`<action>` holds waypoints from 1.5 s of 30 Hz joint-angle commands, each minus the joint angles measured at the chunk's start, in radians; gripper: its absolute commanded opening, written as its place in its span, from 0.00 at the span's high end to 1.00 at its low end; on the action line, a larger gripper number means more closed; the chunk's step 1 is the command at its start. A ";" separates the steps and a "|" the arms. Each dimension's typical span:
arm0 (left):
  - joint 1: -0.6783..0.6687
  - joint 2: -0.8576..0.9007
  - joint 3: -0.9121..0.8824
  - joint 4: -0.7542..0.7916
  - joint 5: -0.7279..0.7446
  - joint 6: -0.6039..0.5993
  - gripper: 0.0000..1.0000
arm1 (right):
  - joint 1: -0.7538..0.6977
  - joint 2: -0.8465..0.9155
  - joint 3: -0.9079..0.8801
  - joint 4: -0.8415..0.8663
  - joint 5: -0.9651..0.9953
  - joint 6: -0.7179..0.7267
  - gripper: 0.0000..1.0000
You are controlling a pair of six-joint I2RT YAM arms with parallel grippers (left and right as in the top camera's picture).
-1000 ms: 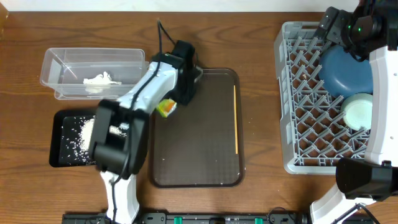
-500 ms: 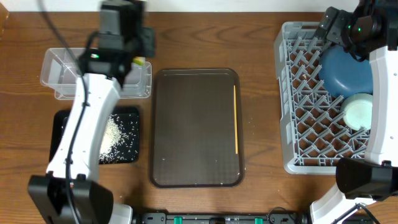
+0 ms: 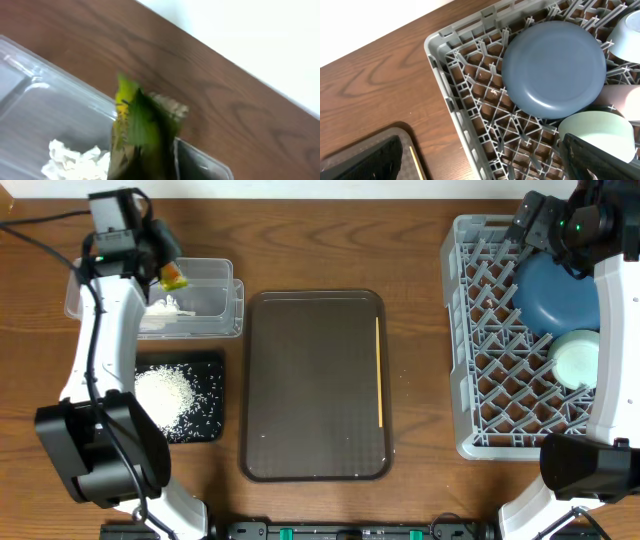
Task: Sort waste into correct bins and load items into the dishwasher rack
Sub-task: 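Carry the wrapper over the clear bin and drop it in, then retract the left arm back over the black tray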
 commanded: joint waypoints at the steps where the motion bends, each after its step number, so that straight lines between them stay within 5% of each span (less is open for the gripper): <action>1: 0.028 -0.005 -0.004 0.005 -0.008 -0.069 0.53 | -0.001 0.007 0.000 -0.001 0.009 0.005 0.01; 5: 0.046 -0.005 -0.004 0.000 -0.007 -0.069 0.28 | -0.001 0.007 0.000 -0.002 0.009 0.005 0.01; 13: 0.048 -0.106 -0.004 0.001 0.030 -0.069 0.16 | -0.001 0.007 0.000 -0.001 0.009 0.005 0.01; 20: 0.099 -0.348 -0.004 -0.092 0.026 -0.069 0.14 | -0.001 0.007 0.000 -0.001 0.009 0.005 0.01; 28: 0.202 -0.567 -0.004 -0.553 0.026 -0.069 0.08 | -0.001 0.007 0.000 -0.001 0.009 0.005 0.01; 39: 0.208 -0.648 -0.004 -0.992 0.052 -0.069 0.07 | -0.001 0.007 0.000 -0.001 0.009 0.005 0.01; 45: 0.208 -0.645 -0.004 -1.054 0.074 -0.069 0.06 | -0.001 0.007 0.000 -0.001 0.009 0.005 0.01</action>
